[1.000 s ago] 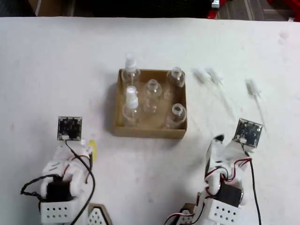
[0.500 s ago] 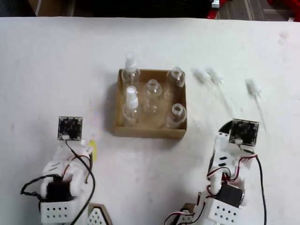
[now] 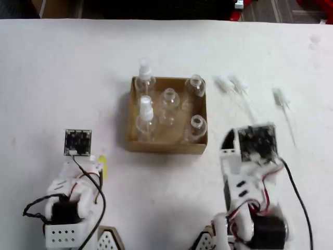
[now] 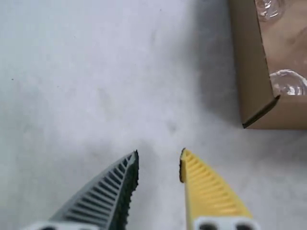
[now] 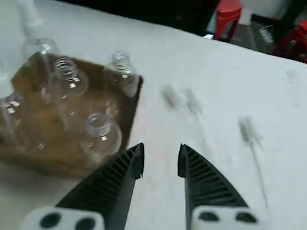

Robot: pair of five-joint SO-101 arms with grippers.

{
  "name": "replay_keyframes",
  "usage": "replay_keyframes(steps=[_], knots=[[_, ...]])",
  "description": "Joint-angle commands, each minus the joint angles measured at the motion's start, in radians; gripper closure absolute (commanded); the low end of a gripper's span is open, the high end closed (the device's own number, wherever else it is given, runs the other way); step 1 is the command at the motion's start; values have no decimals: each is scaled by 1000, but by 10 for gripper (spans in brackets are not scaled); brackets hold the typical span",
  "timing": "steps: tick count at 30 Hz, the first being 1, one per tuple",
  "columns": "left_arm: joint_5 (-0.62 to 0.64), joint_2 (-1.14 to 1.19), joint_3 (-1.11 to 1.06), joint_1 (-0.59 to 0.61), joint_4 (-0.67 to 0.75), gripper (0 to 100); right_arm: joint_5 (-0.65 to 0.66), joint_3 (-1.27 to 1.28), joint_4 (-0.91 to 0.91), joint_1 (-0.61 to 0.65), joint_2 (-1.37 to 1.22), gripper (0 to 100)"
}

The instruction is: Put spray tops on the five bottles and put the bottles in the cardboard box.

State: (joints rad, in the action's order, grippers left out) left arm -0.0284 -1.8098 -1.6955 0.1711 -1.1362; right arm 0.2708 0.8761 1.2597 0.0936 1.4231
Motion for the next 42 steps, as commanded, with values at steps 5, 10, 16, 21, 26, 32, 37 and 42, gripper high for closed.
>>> replay_keyframes(steps=[5, 10, 16, 21, 26, 32, 37, 42], knots=[[-9, -10, 3, 7, -5, 865, 0, -451, 156, 317, -527, 900], [-9, -10, 3, 7, -5, 865, -6, -592, 206, 404, -727, 900], [-11, -10, 3, 7, -5, 865, -115, -592, 148, 426, -897, 901], [-11, -10, 3, 7, -5, 865, -183, -589, 35, 427, -1018, 941], [-11, -10, 3, 8, -5, 865, -221, -589, -15, 426, -1124, 961], [-11, -10, 3, 7, -5, 865, -253, -589, -84, 424, -1237, 961], [-11, -10, 3, 7, -5, 865, -253, -589, -133, 414, -1299, 962], [-11, -10, 3, 7, -5, 865, -253, -531, -197, 415, -1311, 981]])
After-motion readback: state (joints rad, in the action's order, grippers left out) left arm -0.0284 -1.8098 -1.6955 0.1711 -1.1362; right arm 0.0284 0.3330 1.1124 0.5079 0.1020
